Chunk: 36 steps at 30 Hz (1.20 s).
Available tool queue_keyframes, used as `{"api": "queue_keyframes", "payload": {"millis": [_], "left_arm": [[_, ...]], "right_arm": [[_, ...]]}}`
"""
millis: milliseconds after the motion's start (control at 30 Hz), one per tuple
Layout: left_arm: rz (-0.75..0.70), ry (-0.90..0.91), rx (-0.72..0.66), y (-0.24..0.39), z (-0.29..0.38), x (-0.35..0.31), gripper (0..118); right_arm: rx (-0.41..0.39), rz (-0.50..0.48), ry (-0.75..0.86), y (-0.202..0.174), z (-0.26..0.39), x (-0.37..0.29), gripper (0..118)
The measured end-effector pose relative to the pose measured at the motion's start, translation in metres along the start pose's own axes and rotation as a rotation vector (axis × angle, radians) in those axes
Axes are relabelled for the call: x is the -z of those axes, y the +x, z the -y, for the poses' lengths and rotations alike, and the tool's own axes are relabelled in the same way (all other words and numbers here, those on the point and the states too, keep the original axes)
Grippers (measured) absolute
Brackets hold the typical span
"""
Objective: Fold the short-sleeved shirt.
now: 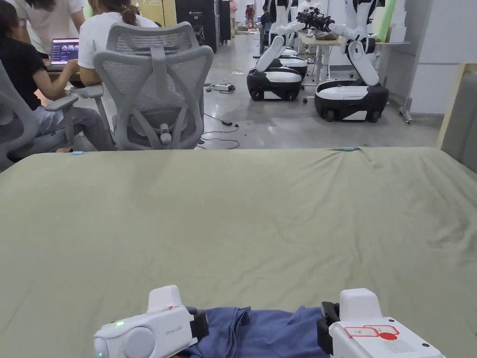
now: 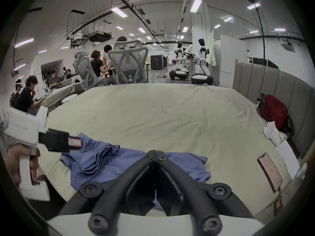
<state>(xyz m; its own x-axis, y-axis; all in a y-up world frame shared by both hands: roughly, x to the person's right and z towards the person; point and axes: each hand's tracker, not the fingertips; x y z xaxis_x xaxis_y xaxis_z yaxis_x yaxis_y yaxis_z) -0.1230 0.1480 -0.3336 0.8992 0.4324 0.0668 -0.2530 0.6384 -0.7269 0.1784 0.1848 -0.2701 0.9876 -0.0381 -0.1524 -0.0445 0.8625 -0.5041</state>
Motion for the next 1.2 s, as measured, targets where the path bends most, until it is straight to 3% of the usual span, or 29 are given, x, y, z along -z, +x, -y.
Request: {"api": "queue_keyframes", "payload": {"millis": [233, 300, 533, 733, 767, 867, 900, 1067, 1133, 1200], "left_arm": [[0.005, -0.121, 0.113, 0.039, 0.040, 0.054, 0], [0.066, -0.156, 0.091, 0.045, 0.044, 0.061, 0], [0.028, 0.039, 0.077, 0.018, 0.013, 0.000, 0], [0.091, 0.054, -0.151, -0.069, 0.005, -0.039, 0], [0.084, 0.065, -0.171, -0.083, 0.007, -0.045, 19], [0.088, 0.113, -0.319, -0.123, 0.013, -0.050, 112], [0.122, 0.123, -0.379, -0.135, 0.016, -0.052, 118], [0.365, 0.038, -0.635, -0.165, 0.033, -0.016, 113], [0.456, 0.085, -0.708, -0.162, 0.035, 0.001, 112], [0.523, 0.049, -0.752, -0.156, 0.029, 0.018, 97]], "right_arm": [[-0.004, 0.013, -0.010, -0.002, 0.001, -0.001, 0], [-0.001, 0.012, -0.011, -0.002, 0.000, -0.003, 0], [-0.027, 0.014, -0.023, -0.011, 0.001, -0.004, 0], [-0.026, -0.024, -0.031, -0.036, 0.003, 0.007, 0], [-0.022, -0.032, -0.033, -0.040, 0.003, 0.008, 0], [-0.034, -0.034, -0.041, -0.050, 0.004, 0.011, 0], [-0.035, -0.037, -0.043, -0.051, 0.004, 0.012, 0], [-0.044, -0.037, -0.051, -0.055, 0.005, 0.011, 0], [-0.049, -0.030, -0.051, -0.054, 0.004, 0.010, 0], [-0.044, -0.019, -0.053, -0.048, 0.004, 0.009, 0]]}}
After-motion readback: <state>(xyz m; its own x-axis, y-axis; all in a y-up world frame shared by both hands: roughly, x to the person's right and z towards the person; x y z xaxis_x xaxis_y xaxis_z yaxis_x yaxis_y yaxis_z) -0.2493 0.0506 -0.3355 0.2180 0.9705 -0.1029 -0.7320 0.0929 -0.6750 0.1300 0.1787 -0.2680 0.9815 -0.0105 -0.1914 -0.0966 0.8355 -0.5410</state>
